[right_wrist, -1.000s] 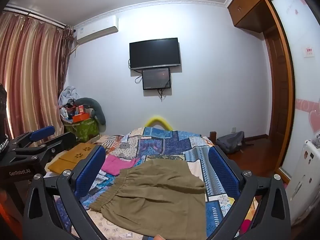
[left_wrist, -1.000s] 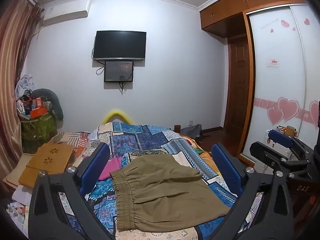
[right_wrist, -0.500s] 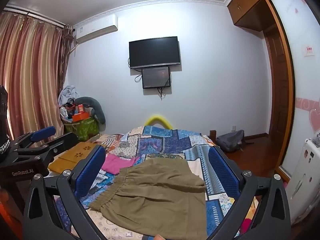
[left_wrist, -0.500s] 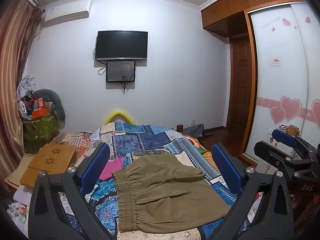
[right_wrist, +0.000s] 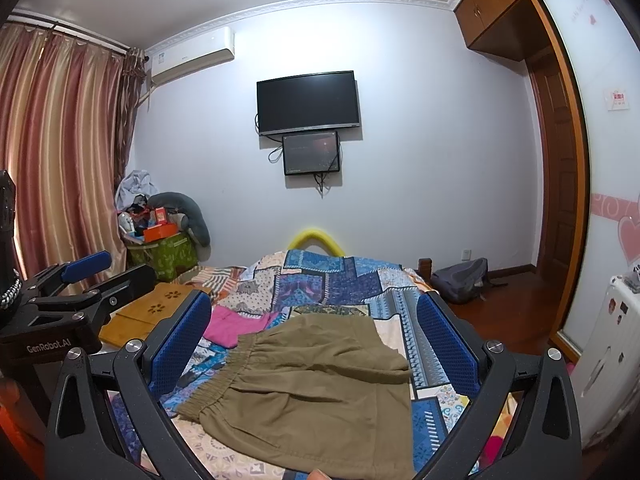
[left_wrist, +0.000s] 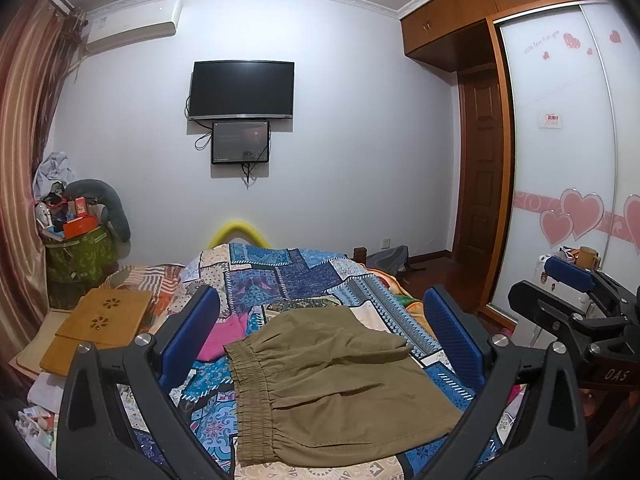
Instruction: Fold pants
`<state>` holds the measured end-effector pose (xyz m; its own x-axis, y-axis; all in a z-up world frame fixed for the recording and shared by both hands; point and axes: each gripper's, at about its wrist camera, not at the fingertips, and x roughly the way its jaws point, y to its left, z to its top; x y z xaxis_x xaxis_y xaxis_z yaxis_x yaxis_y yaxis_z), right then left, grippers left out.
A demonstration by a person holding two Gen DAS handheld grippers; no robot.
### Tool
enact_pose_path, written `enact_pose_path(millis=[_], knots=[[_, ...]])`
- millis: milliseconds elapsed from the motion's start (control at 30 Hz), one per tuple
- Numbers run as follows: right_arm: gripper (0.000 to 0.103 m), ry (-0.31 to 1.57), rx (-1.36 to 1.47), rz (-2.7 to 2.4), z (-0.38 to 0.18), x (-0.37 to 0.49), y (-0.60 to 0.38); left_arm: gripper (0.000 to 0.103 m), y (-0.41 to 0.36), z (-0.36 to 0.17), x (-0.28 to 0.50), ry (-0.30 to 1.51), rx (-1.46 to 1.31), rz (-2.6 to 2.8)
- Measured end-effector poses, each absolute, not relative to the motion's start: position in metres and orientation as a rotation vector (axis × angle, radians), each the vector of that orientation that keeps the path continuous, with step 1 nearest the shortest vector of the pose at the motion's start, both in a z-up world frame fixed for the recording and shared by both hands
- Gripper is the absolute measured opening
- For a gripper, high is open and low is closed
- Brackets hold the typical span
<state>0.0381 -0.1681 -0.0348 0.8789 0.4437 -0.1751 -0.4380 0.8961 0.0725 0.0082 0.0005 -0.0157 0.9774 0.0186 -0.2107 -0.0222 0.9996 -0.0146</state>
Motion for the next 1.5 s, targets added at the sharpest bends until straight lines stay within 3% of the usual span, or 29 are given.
enact_pose_path(millis=[1500], knots=[[0.102,0.190,0.035,0.457,-0.0301,0.0374,-0.1721,0.103,-0.0036,-0.0069,0.0059,0.196,0.008,0.026]])
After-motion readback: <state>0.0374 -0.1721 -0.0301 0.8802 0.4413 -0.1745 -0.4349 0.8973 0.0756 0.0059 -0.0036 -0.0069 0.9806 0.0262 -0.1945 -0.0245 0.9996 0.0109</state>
